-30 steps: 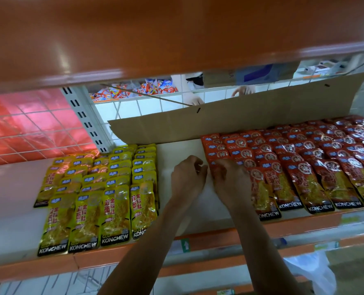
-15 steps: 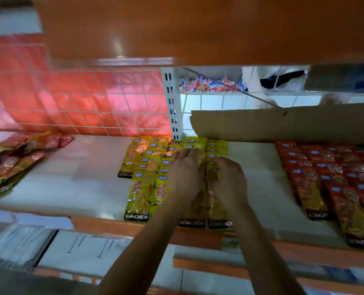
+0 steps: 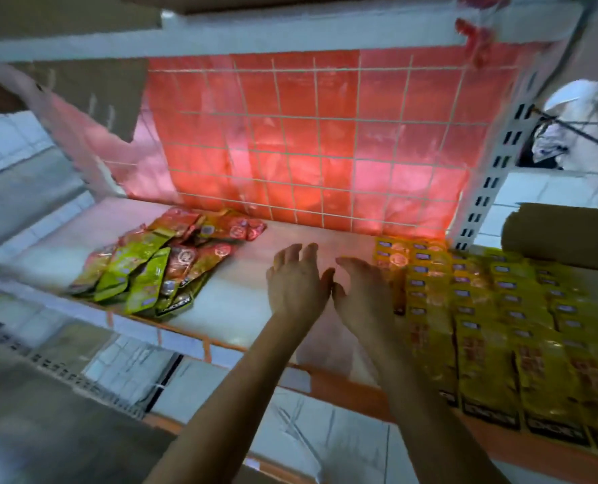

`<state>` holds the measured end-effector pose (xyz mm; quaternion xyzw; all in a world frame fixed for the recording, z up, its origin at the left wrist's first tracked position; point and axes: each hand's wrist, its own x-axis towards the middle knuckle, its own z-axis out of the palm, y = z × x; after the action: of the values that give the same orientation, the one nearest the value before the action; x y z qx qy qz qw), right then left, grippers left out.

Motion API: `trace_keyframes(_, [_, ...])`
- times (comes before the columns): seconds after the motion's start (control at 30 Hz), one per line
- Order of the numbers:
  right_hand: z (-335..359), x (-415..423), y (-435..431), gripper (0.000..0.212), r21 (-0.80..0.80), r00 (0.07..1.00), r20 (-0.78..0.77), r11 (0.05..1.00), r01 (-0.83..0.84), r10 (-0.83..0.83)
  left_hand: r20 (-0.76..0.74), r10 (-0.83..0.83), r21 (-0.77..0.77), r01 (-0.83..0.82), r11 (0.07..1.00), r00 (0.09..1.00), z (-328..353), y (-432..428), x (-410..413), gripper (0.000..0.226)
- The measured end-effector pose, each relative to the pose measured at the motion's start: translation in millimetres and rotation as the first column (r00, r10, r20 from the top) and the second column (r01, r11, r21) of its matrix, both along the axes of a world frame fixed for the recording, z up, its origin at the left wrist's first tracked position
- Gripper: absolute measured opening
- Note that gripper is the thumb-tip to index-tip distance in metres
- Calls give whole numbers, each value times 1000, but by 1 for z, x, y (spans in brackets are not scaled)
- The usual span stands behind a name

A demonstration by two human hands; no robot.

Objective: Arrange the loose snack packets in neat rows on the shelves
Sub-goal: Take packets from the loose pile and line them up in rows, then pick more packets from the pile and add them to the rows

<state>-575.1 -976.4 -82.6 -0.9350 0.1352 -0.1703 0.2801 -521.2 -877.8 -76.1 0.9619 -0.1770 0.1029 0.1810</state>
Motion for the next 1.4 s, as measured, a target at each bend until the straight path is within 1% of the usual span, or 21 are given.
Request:
trace_keyframes(0.13, [-6, 35, 46, 43, 22, 997, -47, 998, -61, 62, -47, 101, 89, -97, 991, 994, -7, 54, 33, 56])
trace_keyframes(0.2, [-8, 50, 63, 43, 31, 994, -77, 997, -72, 74, -39, 147, 117, -141, 983, 988, -8, 77, 46, 50])
trace_keyframes(0.3, [-11, 71, 84, 46, 84, 989, -109, 993, -88, 97, 12, 207, 50, -208, 977, 978, -9, 105, 60, 32])
trace_keyframes(0.33, [-11, 79, 90, 46, 104, 986, -122, 989, -102, 115, 26, 226, 31, -226, 974, 974, -9, 114, 64, 31])
trace_keyframes(0.43, [-9, 100, 115, 41, 196, 977, -137, 971, -136, 164, 55, 310, 21, -311, 950, 949, -10, 139, 75, 37])
trace_keyframes(0.53, [-9, 117, 141, 32, 287, 973, -120, 945, -155, 196, 12, 407, 38, -407, 913, 913, -11, 162, 84, 42])
trace_keyframes(0.6, [-10, 126, 156, 30, 304, 973, -155, 945, -117, 171, -15, 454, 68, -452, 890, 891, -14, 177, 89, 44])
trace_keyframes(0.67, [-10, 134, 168, 33, 309, 978, -169, 949, -68, 125, -58, 475, 56, -472, 880, 878, -18, 188, 91, 45])
trace_keyframes(0.77, [-9, 144, 180, 37, 344, 981, -155, 937, -59, 118, -85, 477, 7, -478, 878, 875, -23, 197, 93, 44])
trace_keyframes(0.87, [-9, 149, 188, 30, 437, 992, -83, 898, -51, 97, -75, 440, -54, -444, 894, 895, -22, 203, 98, 35])
trace_keyframes(0.93, [-10, 152, 195, 28, 461, 995, -55, 886, -47, 81, -72, 405, -106, -411, 906, 912, -21, 208, 102, 32])
trace_keyframes(1.03, [-12, 159, 208, 28, 516, 993, -46, 854, -72, 111, -75, 360, -203, -368, 907, 930, -20, 212, 107, 37])
trace_keyframes(1.13, [-15, 164, 214, 23, 514, 994, -38, 855, -69, 103, -77, 357, -294, -363, 884, 931, -18, 211, 106, 40])
trace_keyframes(1.2, [-16, 166, 213, 15, 522, 996, -30, 851, -58, 86, -40, 324, -321, -320, 892, 945, -19, 212, 107, 39])
trace_keyframes(1.27, [-15, 167, 209, 14, 558, 997, -26, 829, -47, 73, -7, 295, -344, -279, 896, 955, -21, 214, 108, 39])
trace_keyframes(1.4, [-9, 165, 193, 14, 634, 1000, 12, 774, 13, -26, 4, 311, -327, -292, 899, 951, -27, 213, 109, 31])
